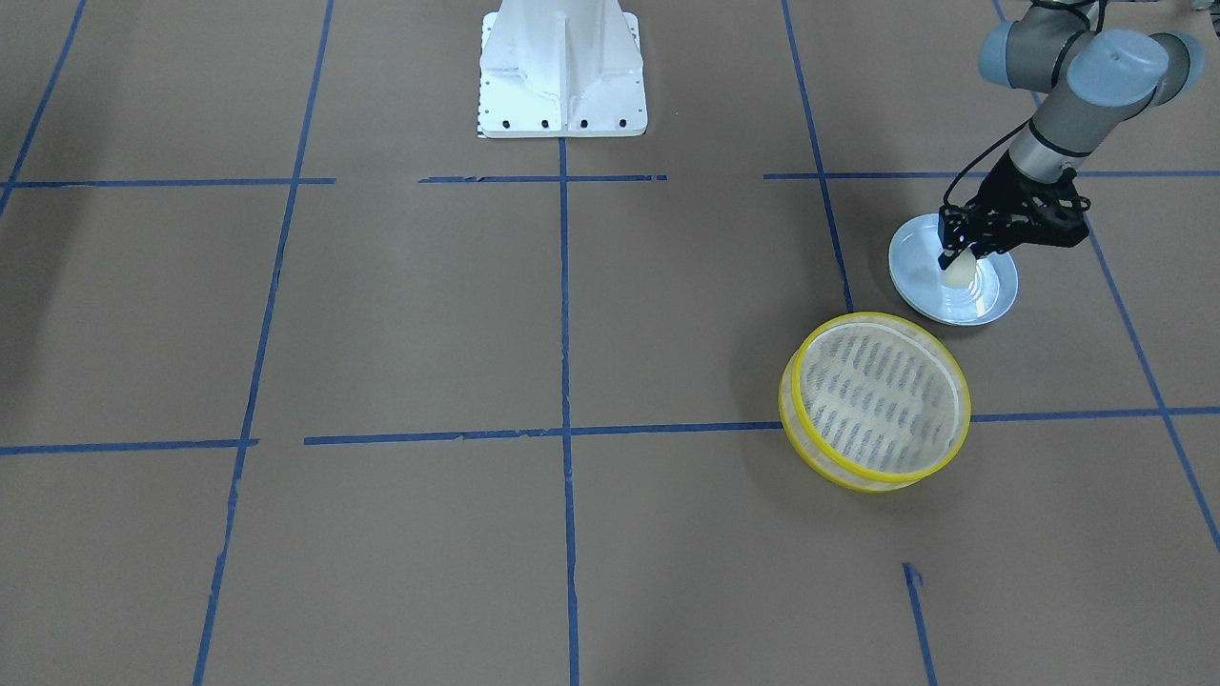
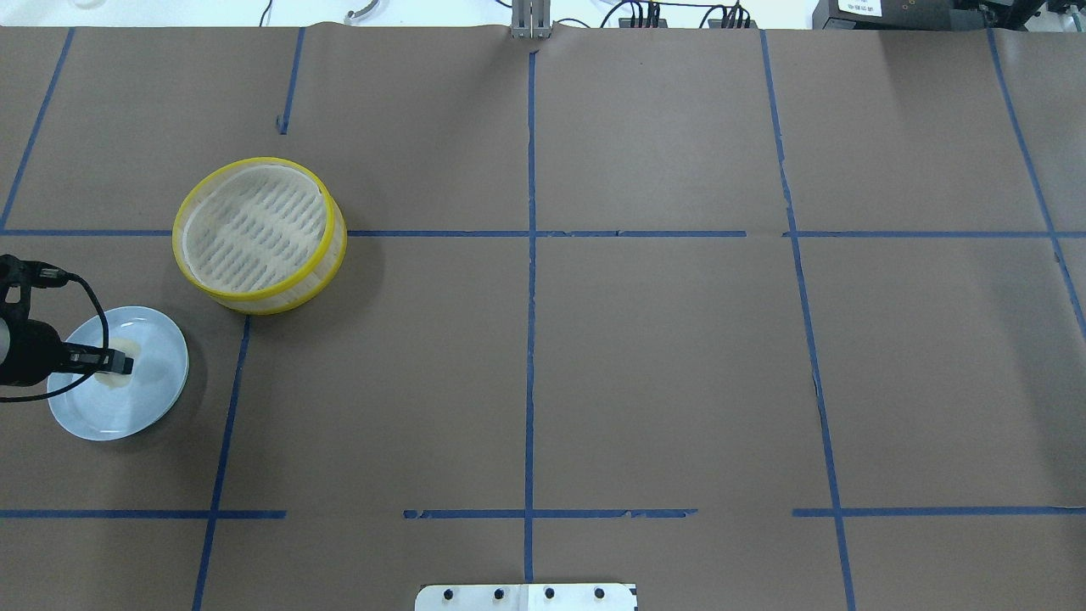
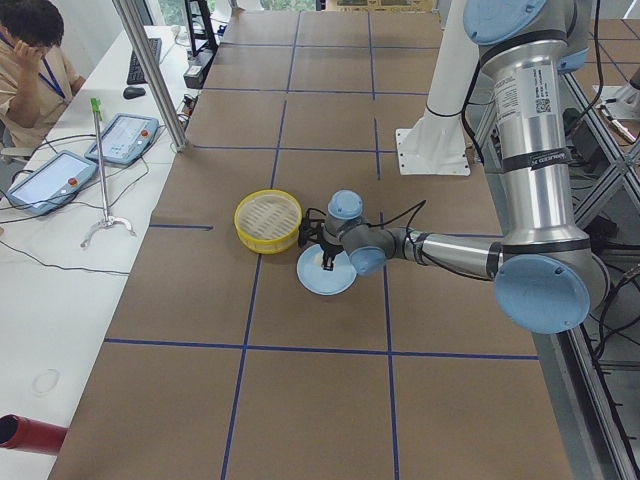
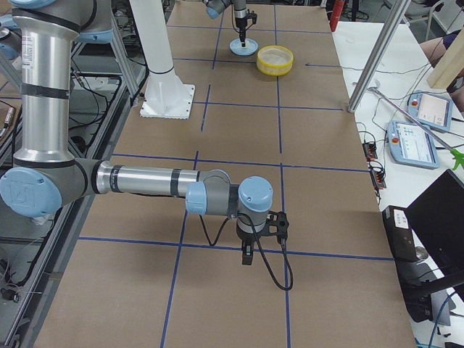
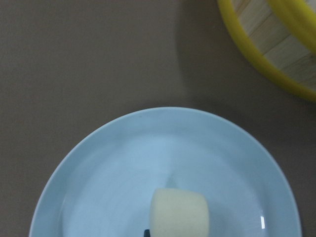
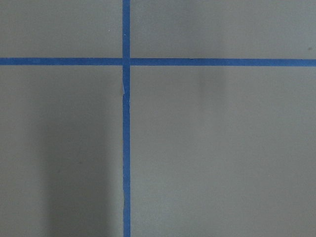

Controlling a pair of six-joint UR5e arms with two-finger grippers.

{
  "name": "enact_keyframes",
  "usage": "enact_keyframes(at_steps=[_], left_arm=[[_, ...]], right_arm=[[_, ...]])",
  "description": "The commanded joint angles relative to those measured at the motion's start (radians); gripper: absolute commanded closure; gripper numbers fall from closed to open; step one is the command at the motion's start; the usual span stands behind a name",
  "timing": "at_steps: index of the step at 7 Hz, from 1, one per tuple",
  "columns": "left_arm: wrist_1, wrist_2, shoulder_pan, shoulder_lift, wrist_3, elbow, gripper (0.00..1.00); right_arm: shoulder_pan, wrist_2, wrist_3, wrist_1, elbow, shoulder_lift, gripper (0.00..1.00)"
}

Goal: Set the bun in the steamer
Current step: 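Close the left gripper on the bun and lift it, then carry the bun with the left gripper over the yellow steamer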

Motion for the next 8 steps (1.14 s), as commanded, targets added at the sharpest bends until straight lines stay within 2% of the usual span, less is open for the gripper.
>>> enact_keyframes(at_steps=[1, 2, 3, 4, 5, 6, 8], left_arm=[[0.071, -0.126, -0.169, -0.129, -0.008, -0.013, 0.64], [0.189, -0.122, -0.170, -0.223, -0.013, -0.007, 0.63], [0.281, -0.114, -0.168, -0.357, -0.054, 0.068, 0.63], [0.290, -0.099, -0.165, -0.473, -0.115, 0.191, 0.63], [0.290, -0.026, -0.107, -0.522, -0.158, 0.266, 0.61], [0.291, 0.030, -0.044, -0.523, -0.166, 0.288, 0.61], [0.290, 0.056, 0.039, -0.524, -0.225, 0.317, 0.60]], right_arm=[[0.000, 0.000, 0.000, 0.000, 0.000, 0.000, 0.00], [0.000, 0.000, 0.000, 0.000, 0.000, 0.000, 0.00], [0.000, 0.000, 0.000, 0.000, 0.000, 0.000, 0.00], [0.000, 0.000, 0.000, 0.000, 0.000, 0.000, 0.00], [0.000, 0.000, 0.000, 0.000, 0.000, 0.000, 0.00], [0.000, 0.000, 0.000, 0.000, 0.000, 0.000, 0.00], [0.000, 0.000, 0.000, 0.000, 0.000, 0.000, 0.00]])
